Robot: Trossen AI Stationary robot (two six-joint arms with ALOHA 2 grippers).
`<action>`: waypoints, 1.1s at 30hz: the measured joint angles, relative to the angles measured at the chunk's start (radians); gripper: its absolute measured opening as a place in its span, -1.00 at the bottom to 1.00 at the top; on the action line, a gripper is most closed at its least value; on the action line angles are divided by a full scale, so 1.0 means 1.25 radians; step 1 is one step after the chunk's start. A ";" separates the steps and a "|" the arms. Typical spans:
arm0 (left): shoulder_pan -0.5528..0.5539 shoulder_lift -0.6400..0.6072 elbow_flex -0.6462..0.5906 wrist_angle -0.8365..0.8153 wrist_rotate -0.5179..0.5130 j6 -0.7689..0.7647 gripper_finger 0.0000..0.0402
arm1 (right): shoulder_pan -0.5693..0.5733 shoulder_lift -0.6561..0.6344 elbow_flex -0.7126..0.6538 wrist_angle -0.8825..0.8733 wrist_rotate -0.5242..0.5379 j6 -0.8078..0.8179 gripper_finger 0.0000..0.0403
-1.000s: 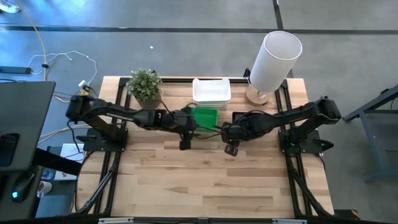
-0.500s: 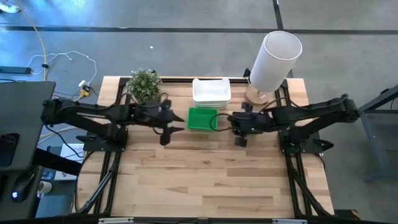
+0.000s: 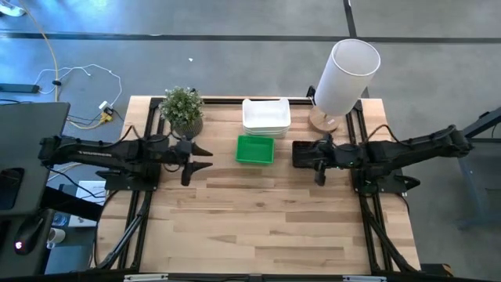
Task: Stack baskets by color
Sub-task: Return to Home Position
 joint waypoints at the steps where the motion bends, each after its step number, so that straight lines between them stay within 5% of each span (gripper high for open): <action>1: 0.000 -0.021 -0.019 0.009 0.004 -0.007 -0.22 | 0.000 -0.024 -0.023 0.021 0.000 0.000 -0.41; 14: -0.054 -0.251 -0.251 0.192 0.009 -0.071 -0.22 | 0.000 -0.298 -0.247 0.244 -0.045 -0.021 -0.41; 21: -0.078 -0.324 -0.299 0.182 0.009 -0.066 -0.22 | 0.000 -0.390 -0.342 0.346 -0.100 -0.042 -0.41; 33: -0.134 -0.377 -0.299 0.195 0.009 0.027 -0.22 | 0.000 -0.516 -0.442 0.306 -0.100 0.009 -0.41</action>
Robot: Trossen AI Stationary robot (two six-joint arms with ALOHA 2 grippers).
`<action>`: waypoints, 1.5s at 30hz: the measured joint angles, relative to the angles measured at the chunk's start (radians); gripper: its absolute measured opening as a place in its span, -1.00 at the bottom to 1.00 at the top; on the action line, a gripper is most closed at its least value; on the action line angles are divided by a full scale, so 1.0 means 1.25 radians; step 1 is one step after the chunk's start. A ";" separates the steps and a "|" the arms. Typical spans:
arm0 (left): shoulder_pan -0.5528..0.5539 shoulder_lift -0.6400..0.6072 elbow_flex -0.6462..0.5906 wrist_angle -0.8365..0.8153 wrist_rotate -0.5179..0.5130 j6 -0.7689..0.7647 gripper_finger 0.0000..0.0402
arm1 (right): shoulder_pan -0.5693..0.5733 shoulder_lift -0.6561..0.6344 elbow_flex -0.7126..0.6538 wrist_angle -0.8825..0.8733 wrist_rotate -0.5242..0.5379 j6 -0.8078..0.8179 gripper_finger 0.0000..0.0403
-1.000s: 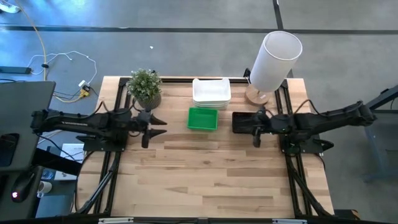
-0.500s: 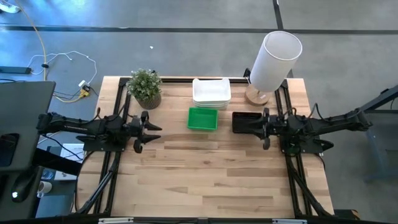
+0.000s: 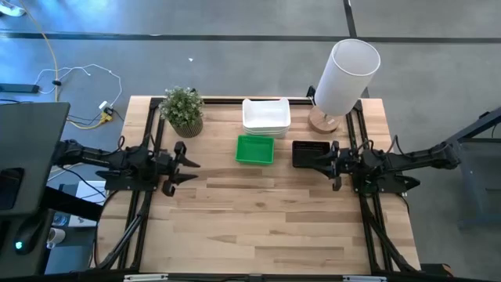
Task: Stack baskets by color
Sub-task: Return to Home Position
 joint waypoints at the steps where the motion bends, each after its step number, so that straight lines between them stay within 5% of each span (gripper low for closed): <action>1: -0.005 -0.006 0.000 0.001 0.000 0.000 -0.22 | 0.000 -0.007 0.000 -0.002 -0.001 0.006 -0.41; 18: -0.024 -0.057 0.001 -0.029 -0.009 0.078 -0.22 | -0.001 -0.027 0.000 -0.036 0.000 -0.098 -0.41; 45: -0.024 -0.098 0.001 -0.177 -0.061 0.039 -0.22 | -0.001 -0.026 0.000 -0.036 -0.002 -0.057 -0.41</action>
